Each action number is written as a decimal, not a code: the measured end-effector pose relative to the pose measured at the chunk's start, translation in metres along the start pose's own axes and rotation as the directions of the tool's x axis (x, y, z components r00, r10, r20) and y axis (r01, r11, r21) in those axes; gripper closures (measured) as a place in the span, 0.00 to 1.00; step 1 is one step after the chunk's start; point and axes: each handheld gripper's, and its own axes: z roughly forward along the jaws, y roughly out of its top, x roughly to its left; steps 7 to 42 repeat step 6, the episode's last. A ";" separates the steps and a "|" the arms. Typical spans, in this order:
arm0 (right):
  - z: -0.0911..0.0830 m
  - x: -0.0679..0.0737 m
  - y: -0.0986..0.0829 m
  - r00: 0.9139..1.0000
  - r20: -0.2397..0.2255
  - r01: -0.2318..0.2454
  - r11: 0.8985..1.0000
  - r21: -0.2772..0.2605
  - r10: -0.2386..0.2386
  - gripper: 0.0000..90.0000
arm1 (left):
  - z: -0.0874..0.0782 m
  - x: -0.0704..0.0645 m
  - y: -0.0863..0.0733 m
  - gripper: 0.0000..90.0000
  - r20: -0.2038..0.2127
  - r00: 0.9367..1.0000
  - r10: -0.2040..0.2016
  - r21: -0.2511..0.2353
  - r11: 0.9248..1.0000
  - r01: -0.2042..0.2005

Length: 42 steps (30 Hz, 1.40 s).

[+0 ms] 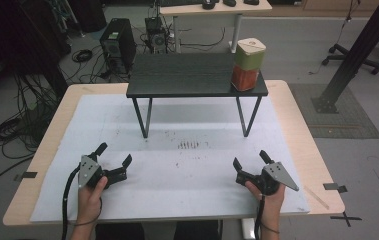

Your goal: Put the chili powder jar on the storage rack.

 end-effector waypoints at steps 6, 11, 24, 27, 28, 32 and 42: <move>-0.001 0.000 0.000 1.000 0.001 0.000 1.000 -0.002 0.000 0.00 | 0.000 0.000 0.000 0.01 0.000 1.000 -0.001 0.000 1.000 0.001; -0.001 0.000 0.000 1.000 0.001 0.000 1.000 -0.002 0.000 0.00 | 0.000 0.000 0.000 0.01 0.000 1.000 -0.001 0.000 1.000 0.001; -0.001 0.000 0.000 1.000 0.001 0.000 1.000 -0.002 0.000 0.00 | 0.000 0.000 0.000 0.01 0.000 1.000 -0.001 0.000 1.000 0.001; -0.001 0.000 0.000 1.000 0.001 0.000 1.000 -0.002 0.000 0.00 | 0.000 0.000 0.000 0.01 0.000 1.000 -0.001 0.000 1.000 0.001; -0.001 0.000 0.000 1.000 0.001 0.000 1.000 -0.002 0.000 0.00 | 0.000 0.000 0.000 0.01 0.000 1.000 -0.001 0.000 1.000 0.001; -0.001 0.000 0.000 1.000 0.001 0.000 1.000 -0.002 0.000 0.00 | 0.000 0.000 0.000 0.01 0.000 1.000 -0.001 0.000 1.000 0.001; -0.001 0.000 0.000 1.000 0.001 0.000 1.000 -0.002 0.000 0.00 | 0.000 0.000 0.000 0.01 0.000 1.000 -0.001 0.000 1.000 0.001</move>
